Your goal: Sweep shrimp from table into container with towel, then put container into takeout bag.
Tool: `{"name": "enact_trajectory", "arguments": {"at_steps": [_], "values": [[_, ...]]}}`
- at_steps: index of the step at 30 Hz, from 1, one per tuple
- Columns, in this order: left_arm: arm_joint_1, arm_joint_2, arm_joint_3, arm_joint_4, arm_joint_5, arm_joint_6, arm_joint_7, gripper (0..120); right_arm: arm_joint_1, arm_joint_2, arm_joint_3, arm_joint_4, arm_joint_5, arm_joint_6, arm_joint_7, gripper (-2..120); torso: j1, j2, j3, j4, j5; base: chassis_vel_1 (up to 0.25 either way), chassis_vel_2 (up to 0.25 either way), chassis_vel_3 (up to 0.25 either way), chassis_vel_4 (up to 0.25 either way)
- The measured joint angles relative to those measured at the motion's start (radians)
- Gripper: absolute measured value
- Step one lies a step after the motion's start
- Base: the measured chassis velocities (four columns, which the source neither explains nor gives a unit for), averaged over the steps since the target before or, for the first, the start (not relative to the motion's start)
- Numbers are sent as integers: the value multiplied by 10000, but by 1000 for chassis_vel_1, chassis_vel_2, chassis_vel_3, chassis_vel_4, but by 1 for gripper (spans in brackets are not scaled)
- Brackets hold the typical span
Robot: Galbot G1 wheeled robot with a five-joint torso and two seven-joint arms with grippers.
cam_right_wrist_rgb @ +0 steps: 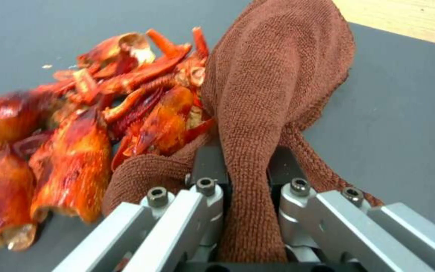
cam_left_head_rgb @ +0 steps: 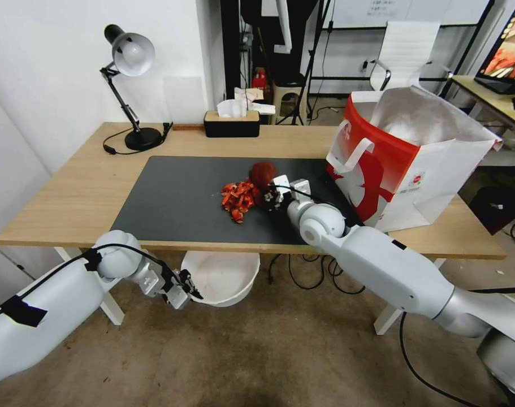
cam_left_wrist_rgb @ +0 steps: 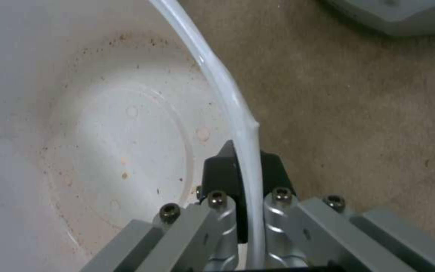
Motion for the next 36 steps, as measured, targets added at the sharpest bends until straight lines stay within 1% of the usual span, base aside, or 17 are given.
{"name": "enact_trajectory", "arguments": {"at_steps": [1,2,5,6,10,22,30,36], "values": [[32,5,-95,0,-10,2,-25,0,17,-188,-148,284,92,-100,122,7,1,0,0,2,1,0,0,0,0],[32,5,-95,0,-10,2,-25,0,17,-188,-148,284,92,-100,122,7,1,0,0,2,1,0,0,0,0],[45,9,-195,1,-40,20,-49,0,4,-571,-340,738,213,-154,69,7,2,0,0,0,1,0,0,0,0],[45,9,-195,1,-40,20,-49,0,4,-571,-340,738,213,-154,69,7,2,0,0,0,1,0,0,0,0],[-21,35,-217,-6,-91,61,-72,0,-108,-1010,-481,1319,297,-156,-359,7,2,1,0,-5,0,0,0,0,0],[-67,41,-204,-112,-108,228,-165,0,-352,-1450,-642,2042,336,-155,-610,7,2,1,0,1,1,0,0,0,0],[-46,47,-227,-198,-99,281,-261,0,-552,-1729,-674,2467,336,-154,-626,7,1,0,0,-2,0,0,0,0,0],[62,153,-284,-474,-46,405,-265,0,-635,-1827,-664,2668,336,-157,-611,7,1,-2,0,-2,-1,0,0,0,0]]}}
